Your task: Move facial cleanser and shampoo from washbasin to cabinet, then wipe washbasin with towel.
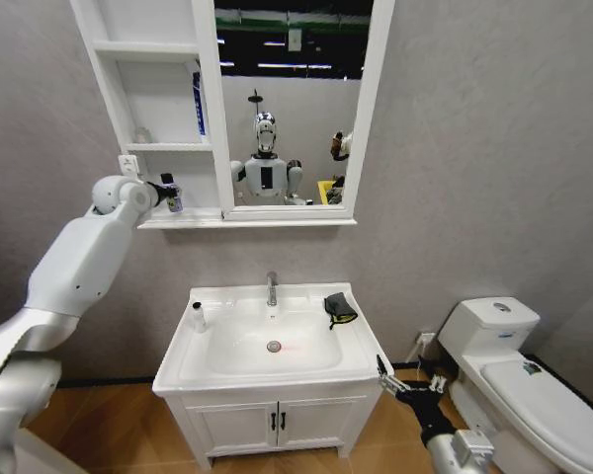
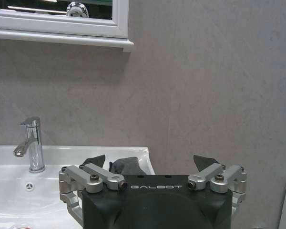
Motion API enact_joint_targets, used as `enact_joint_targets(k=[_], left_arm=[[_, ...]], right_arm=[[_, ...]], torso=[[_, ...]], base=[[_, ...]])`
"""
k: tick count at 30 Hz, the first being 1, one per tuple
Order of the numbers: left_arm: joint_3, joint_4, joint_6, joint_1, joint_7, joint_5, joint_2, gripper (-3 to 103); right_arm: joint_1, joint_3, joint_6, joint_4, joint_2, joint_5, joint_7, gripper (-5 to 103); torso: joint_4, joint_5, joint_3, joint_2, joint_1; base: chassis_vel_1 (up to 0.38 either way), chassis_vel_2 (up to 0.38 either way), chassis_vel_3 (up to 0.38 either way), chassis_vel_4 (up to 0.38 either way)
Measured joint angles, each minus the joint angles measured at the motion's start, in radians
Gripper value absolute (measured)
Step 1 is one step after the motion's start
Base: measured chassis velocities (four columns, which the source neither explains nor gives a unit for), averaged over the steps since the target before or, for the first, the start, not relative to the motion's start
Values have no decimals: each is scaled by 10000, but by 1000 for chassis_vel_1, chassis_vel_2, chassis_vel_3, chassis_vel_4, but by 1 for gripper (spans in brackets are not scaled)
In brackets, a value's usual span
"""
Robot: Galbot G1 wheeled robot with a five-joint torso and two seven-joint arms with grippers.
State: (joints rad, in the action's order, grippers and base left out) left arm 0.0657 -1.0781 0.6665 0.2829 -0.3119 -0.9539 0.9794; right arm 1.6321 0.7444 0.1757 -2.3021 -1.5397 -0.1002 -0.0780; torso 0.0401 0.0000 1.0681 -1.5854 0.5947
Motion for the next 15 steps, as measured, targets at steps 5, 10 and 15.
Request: enact_joint_targets(k=[5, 10, 15], left_arm=[[-1, 306, -228, 100, 123, 402, 154, 43], [14, 543, -232, 205, 285, 569, 228, 43], [8, 552, -216, 181, 323, 575, 225, 60]], right_arm=[[70, 87, -78, 73, 39, -21, 0, 100], [75, 105, -103, 99, 14, -28, 0, 100], [67, 104, -106, 104, 8, -29, -1, 100]], torso=[[-1, 0, -1, 0, 0], [-1, 0, -2, 0, -1], [-1, 0, -2, -1, -1]], base=[[0, 0, 0, 0], [0, 0, 0, 0], [0, 0, 0, 0]])
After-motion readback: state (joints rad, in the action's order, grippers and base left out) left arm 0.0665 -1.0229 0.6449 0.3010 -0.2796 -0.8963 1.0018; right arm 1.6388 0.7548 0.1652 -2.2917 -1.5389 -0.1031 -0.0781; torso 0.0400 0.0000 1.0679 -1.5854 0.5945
